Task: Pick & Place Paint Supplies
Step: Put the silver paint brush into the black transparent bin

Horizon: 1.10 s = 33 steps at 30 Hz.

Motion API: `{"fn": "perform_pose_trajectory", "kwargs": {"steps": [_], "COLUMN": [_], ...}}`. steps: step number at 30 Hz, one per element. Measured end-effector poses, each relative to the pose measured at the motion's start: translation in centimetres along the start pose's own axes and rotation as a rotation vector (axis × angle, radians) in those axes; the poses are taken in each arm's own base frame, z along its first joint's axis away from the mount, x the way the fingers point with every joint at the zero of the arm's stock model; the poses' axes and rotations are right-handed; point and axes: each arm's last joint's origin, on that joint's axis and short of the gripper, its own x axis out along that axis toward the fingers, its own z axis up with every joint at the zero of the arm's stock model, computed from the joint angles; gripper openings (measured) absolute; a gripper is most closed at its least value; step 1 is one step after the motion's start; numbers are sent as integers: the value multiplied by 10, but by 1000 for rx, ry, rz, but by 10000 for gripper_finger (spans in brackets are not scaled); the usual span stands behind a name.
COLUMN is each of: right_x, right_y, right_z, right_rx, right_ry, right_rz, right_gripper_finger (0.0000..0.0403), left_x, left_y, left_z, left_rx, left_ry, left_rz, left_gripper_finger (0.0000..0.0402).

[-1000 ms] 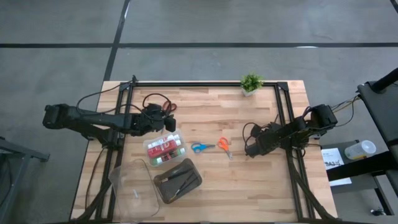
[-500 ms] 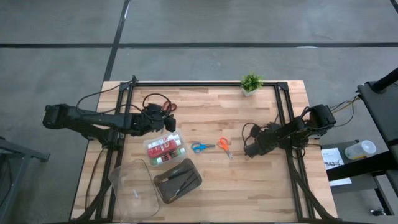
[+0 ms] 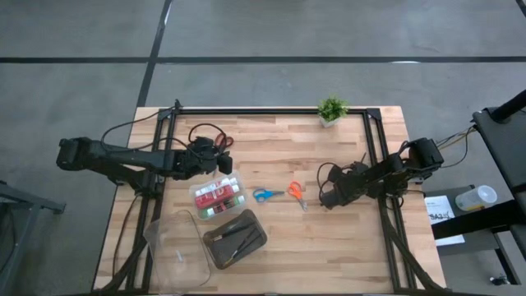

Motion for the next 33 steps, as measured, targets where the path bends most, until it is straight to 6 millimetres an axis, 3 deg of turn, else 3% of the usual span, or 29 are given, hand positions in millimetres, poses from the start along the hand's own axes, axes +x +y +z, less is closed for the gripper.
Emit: {"fn": "perform_pose_trajectory", "kwargs": {"steps": [10, 17, 24, 33], "right_x": [-19, -43, -81, -145], "right_y": [7, 20, 38, 50], "right_z": [9, 13, 15, 15], "right_rx": [-29, -98, -212, -383], "right_ry": [-62, -120, -140, -266], "right_rz": [3, 120, 289, 610], "right_gripper_finger": [9, 9, 9, 9], "left_x": [0, 0, 0, 0], "left_y": [0, 0, 0, 0], "left_z": [0, 0, 0, 0], "left_rx": [0, 0, 0, 0], "left_ry": [0, 0, 0, 0], "left_rz": [0, 0, 0, 0], "left_gripper_finger": [232, 232, 232, 232]}}
